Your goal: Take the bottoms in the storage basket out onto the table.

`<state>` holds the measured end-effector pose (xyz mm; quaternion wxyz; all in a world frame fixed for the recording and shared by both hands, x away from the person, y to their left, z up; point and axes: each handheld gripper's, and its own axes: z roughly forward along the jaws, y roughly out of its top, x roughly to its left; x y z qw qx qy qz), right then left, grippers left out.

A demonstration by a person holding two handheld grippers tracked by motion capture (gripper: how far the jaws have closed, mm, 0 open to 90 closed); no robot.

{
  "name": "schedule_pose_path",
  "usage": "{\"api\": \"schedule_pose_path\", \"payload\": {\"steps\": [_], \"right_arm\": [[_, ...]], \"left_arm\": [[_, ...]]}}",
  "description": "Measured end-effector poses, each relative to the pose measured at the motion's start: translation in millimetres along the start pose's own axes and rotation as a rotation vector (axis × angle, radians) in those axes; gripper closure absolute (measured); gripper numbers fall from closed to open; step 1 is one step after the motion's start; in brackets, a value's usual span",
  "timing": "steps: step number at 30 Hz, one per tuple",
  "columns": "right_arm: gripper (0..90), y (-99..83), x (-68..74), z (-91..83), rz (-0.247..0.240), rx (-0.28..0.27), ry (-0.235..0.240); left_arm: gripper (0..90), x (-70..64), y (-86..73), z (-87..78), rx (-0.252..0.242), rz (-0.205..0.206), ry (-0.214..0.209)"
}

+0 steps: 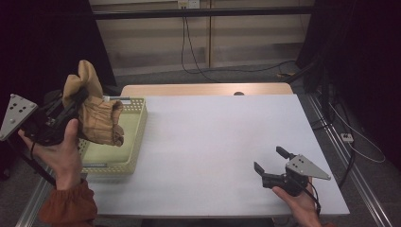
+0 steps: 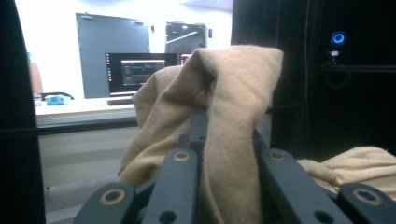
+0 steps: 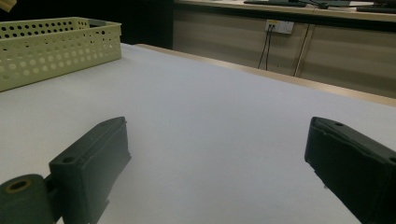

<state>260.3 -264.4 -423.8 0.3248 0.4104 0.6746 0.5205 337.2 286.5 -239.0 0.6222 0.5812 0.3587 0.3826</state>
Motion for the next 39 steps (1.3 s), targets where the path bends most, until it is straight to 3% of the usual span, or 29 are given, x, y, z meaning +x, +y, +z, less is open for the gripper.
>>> {"api": "schedule_pose_path", "payload": {"steps": [20,39], "right_arm": [[6.2,-0.2,0.0,0.3,0.003,0.003,0.0],[5.3,-0.1,0.8,0.4,-0.006,0.002,0.012]], "left_arm": [[82.3,-18.8,-2.7,14.8,0.016,0.01,-0.063],[82.3,-27.7,-5.3,25.3,0.031,0.016,-0.093]]}}
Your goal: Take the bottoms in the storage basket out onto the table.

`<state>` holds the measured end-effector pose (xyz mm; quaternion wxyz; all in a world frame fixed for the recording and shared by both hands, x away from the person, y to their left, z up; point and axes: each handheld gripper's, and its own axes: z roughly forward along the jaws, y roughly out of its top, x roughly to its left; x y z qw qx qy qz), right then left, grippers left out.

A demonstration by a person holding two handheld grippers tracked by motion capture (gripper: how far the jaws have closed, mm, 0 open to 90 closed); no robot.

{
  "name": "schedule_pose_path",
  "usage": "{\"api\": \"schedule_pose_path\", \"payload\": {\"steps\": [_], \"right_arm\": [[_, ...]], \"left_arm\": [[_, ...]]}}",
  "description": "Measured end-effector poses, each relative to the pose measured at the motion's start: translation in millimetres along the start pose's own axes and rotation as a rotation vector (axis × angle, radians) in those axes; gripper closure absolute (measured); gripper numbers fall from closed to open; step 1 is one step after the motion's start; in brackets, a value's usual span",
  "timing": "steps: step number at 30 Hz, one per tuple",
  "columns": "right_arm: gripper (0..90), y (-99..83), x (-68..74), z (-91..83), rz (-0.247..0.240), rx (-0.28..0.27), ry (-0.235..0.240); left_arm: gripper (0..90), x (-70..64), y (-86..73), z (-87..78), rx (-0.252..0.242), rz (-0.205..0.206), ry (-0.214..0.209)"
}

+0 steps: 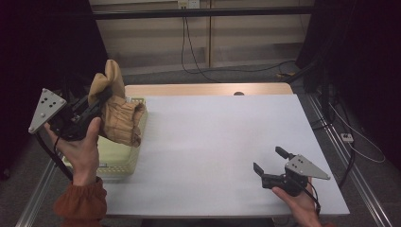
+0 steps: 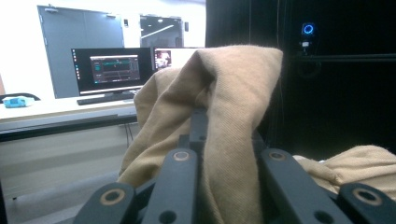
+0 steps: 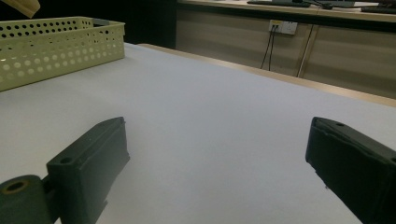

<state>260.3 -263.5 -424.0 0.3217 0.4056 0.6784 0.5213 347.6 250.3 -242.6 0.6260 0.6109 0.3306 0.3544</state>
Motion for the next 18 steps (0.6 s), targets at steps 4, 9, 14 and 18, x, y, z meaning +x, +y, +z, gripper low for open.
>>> {"api": "schedule_pose_path", "payload": {"steps": [4,9,14,18], "right_arm": [[5.2,0.0,0.1,0.2,-0.002,-0.001,0.002],[5.3,-0.1,0.0,0.5,-0.001,0.0,0.001],[5.2,0.0,0.1,0.3,-0.001,0.0,0.003],[5.2,-0.1,0.0,0.1,-0.001,0.001,0.002]], "left_arm": [[82.3,-2.1,-1.0,2.8,0.004,0.0,-0.008],[82.3,-7.1,0.5,5.7,0.006,0.012,-0.025],[82.3,-13.6,0.0,10.6,0.016,0.021,-0.042],[82.3,-17.0,-1.0,14.2,0.015,0.02,-0.053]]}}
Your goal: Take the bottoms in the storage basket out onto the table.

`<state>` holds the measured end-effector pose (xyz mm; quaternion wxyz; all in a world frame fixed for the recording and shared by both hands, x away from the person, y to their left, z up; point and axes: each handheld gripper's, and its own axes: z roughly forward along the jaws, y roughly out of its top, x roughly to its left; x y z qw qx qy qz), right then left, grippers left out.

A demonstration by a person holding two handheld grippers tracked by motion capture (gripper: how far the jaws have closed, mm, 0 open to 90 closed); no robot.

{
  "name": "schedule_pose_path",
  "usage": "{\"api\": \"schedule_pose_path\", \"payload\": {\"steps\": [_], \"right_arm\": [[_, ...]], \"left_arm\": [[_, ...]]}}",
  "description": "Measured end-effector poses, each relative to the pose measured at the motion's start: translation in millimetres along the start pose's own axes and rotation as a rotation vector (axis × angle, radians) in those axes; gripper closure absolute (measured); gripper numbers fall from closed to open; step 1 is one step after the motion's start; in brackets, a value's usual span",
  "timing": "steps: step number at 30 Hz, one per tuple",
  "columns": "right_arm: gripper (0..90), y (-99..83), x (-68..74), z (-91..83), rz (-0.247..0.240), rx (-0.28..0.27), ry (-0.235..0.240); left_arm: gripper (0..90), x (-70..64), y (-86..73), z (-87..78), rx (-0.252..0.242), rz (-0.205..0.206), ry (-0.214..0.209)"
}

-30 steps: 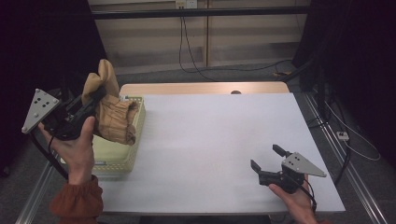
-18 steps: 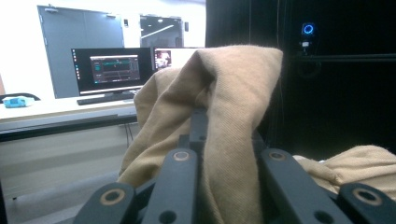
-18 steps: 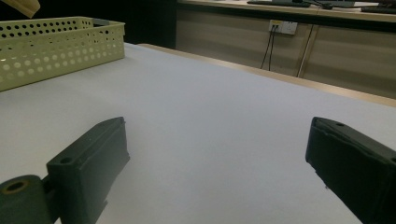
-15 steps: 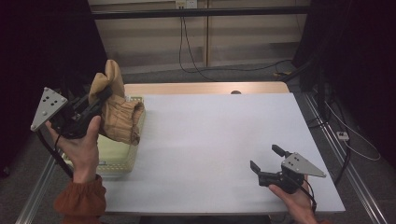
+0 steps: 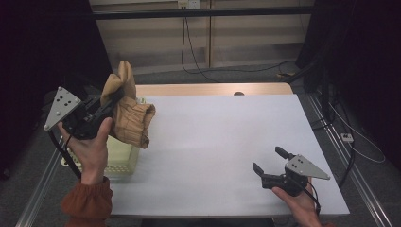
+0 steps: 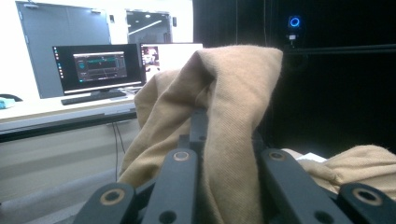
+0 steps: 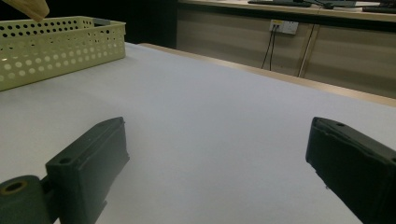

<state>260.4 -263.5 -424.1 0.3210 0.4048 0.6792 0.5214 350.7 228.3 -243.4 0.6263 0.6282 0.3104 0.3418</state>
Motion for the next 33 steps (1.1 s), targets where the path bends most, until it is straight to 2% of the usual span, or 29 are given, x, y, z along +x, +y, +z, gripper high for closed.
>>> {"api": "schedule_pose_path", "payload": {"steps": [7,14,26,29,33], "right_arm": [[5.2,0.1,0.1,0.5,0.0,0.0,0.001],[5.2,-0.1,-0.4,-0.3,0.001,-0.002,0.001],[5.2,-0.1,-0.1,-0.6,0.002,-0.001,-0.001],[5.3,-0.2,-0.3,-0.4,0.001,-0.002,0.0],[5.2,-0.1,-0.3,-0.1,0.001,-0.002,-0.001]], "left_arm": [[82.3,-8.4,1.5,10.3,0.01,0.024,-0.034],[82.3,-17.8,1.6,20.4,0.012,0.027,-0.064],[82.2,-21.6,-0.2,30.4,0.034,0.035,-0.091],[82.3,-23.6,0.6,35.1,0.037,0.027,-0.103],[82.2,-26.0,3.9,41.6,0.028,0.027,-0.118]]}}
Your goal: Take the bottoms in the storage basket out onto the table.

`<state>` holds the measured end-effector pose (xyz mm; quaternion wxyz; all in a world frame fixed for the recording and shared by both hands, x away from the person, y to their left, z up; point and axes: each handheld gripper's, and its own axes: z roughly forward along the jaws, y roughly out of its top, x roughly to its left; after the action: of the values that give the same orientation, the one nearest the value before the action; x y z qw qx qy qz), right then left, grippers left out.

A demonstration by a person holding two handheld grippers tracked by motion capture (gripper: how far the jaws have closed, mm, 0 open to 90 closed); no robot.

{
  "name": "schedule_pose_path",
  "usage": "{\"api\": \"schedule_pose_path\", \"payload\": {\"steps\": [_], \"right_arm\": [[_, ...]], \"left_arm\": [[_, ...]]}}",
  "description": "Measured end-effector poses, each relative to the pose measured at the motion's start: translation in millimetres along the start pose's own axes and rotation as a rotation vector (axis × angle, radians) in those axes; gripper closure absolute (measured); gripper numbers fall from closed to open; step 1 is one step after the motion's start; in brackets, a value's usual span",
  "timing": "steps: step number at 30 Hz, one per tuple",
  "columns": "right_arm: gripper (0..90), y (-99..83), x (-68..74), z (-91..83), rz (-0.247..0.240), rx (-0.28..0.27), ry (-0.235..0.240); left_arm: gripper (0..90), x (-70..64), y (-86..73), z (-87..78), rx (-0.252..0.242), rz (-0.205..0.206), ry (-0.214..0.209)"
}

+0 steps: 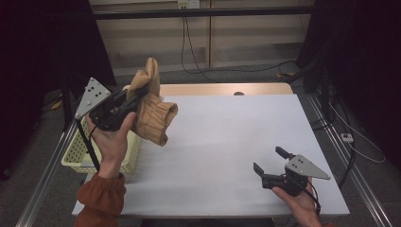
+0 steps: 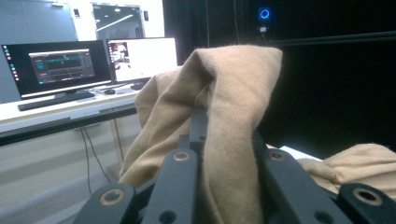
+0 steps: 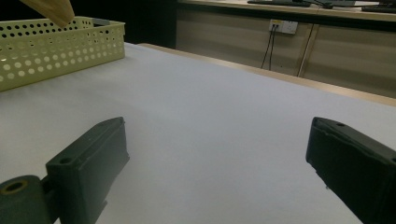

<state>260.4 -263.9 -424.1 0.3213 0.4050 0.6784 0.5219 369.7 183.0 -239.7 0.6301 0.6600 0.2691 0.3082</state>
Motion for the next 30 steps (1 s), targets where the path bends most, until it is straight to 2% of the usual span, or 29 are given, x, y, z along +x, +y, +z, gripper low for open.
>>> {"api": "schedule_pose_path", "payload": {"steps": [11,19,22,30], "right_arm": [[5.4,0.0,0.1,-0.4,0.001,-0.004,0.002],[5.4,0.1,-0.1,0.1,0.001,-0.004,0.001],[5.3,0.0,-0.2,-0.3,0.002,-0.005,0.0],[5.3,-0.1,-0.1,-0.3,0.004,-0.002,0.001]], "left_arm": [[82.2,-6.2,-1.8,16.6,0.015,-0.018,-0.026],[82.2,-15.1,3.1,28.5,0.009,-0.032,-0.061],[82.2,-17.5,4.6,33.4,0.02,-0.034,-0.063],[82.2,-20.1,5.1,46.6,0.02,-0.074,-0.096]]}}
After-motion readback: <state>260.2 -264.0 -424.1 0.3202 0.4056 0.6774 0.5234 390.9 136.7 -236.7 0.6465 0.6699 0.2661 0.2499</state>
